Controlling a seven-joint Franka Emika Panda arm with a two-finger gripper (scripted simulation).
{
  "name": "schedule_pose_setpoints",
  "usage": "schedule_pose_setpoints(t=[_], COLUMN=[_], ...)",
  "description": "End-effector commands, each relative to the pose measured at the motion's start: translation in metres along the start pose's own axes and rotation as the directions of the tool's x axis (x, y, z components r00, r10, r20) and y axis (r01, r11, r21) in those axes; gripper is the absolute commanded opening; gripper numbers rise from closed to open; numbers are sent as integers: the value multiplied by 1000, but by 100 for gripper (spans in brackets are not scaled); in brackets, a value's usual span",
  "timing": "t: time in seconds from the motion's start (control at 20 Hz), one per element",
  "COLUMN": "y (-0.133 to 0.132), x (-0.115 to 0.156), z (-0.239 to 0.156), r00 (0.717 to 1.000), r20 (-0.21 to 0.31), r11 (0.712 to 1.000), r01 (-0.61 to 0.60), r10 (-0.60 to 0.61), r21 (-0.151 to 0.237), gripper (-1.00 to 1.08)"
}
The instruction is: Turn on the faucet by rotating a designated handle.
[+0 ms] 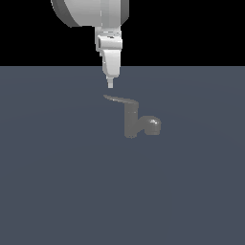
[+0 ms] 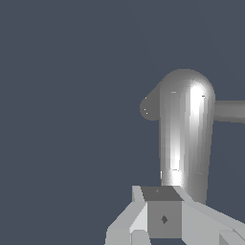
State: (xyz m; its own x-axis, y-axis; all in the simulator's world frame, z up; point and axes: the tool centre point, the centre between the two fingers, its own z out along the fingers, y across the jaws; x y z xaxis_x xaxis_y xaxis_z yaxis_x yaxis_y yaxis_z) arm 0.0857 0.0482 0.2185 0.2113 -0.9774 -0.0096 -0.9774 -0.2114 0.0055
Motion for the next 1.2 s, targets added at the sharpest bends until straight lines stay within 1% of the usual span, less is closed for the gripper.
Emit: schedule_pose_setpoints(t=[0.0, 0.35, 0.75, 1.15], y=[-7, -18, -20, -2], x=[0, 0, -1, -6], z=[14, 40, 45, 46], r00=[999, 993, 991, 991], r20=[-3, -8, -9, -9], r11=[999, 993, 991, 991], r01=[-44, -117, -133, -132], r10=[44, 117, 133, 132], r21=[3, 6, 7, 6], gripper=[-100, -100, -100, -100])
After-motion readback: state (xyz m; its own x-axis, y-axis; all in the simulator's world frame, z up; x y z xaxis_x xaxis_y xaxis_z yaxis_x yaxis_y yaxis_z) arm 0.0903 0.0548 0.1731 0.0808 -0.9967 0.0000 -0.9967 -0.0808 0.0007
